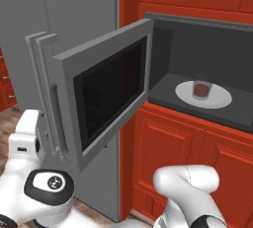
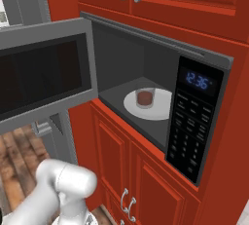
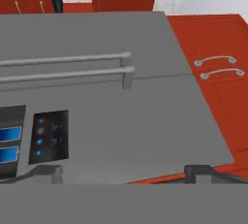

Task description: Place the microwavable item in the microwave. Then, close the microwave door and press the start button.

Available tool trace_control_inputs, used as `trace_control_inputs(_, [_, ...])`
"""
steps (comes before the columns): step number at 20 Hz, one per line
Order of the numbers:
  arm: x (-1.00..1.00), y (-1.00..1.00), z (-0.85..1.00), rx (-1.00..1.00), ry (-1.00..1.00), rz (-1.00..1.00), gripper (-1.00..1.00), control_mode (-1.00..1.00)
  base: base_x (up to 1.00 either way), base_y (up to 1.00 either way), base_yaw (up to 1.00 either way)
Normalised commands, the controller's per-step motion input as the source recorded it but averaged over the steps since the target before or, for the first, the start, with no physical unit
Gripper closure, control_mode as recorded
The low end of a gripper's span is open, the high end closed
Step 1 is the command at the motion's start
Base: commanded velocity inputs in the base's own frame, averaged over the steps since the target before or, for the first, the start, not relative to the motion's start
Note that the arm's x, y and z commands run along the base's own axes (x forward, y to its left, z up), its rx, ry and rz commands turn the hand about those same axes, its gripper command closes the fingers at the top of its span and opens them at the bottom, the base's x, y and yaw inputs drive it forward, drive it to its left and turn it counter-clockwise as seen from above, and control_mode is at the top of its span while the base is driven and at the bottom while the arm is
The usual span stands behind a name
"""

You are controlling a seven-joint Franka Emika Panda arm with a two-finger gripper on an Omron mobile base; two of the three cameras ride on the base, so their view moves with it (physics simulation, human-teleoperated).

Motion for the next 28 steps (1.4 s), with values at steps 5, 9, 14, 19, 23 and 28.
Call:
trace_control_inputs(5, [0.99,0.64,-0.29,-0.09,0.17,0.0,-1.0,-1.0,0.0,0.0,0.0])
trace_control_inputs(9, [0.71,-0.08,-0.28,-0.01,0.05,-0.04,-1.0,-1.0,0.0,0.0,0.0])
trace_control_inputs(14, [0.64,-0.37,-0.23,0.0,0.04,-0.07,-1.0,-1.0,0.0,0.0,0.0])
trace_control_inputs(19, [-0.03,-0.51,0.0,0.0,-0.01,-0.06,-1.0,-1.0,0.0,0.0,0.0])
trace_control_inputs(23, [-0.02,-0.78,0.01,0.03,0.0,-0.08,-1.0,-1.0,0.0,0.0,0.0])
trace_control_inputs(28, [-0.12,-0.96,0.06,0.07,0.0,-0.1,-1.0,-1.0,0.0,0.0,0.0])
